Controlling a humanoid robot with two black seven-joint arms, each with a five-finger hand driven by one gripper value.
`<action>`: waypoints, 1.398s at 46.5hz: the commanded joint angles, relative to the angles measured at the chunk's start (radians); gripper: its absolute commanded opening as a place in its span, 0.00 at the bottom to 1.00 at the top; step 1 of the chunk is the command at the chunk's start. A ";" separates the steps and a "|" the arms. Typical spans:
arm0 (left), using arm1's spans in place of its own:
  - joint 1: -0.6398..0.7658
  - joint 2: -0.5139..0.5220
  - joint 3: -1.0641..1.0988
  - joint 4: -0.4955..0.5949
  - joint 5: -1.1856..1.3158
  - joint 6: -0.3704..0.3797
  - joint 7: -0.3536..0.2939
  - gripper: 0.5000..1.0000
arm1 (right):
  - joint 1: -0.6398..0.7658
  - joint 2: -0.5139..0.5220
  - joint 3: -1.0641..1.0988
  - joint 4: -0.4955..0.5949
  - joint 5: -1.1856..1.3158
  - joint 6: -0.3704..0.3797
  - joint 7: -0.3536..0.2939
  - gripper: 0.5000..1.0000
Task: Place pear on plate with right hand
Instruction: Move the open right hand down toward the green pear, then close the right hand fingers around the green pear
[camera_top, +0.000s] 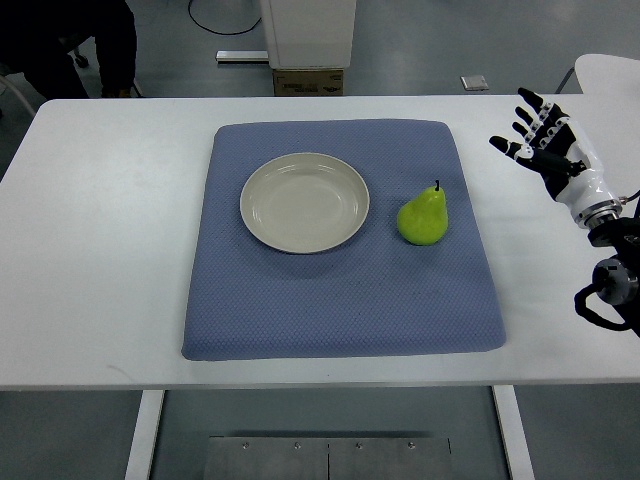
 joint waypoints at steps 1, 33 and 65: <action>0.000 0.000 0.000 0.000 0.000 0.000 0.000 1.00 | 0.001 -0.017 -0.044 0.019 -0.003 0.000 0.012 1.00; 0.000 0.000 0.000 0.000 0.000 0.000 0.001 1.00 | 0.018 -0.039 -0.230 0.076 -0.104 -0.016 0.012 1.00; 0.000 0.000 0.000 0.000 0.000 0.000 0.000 1.00 | 0.058 0.034 -0.363 0.067 -0.152 -0.086 0.012 1.00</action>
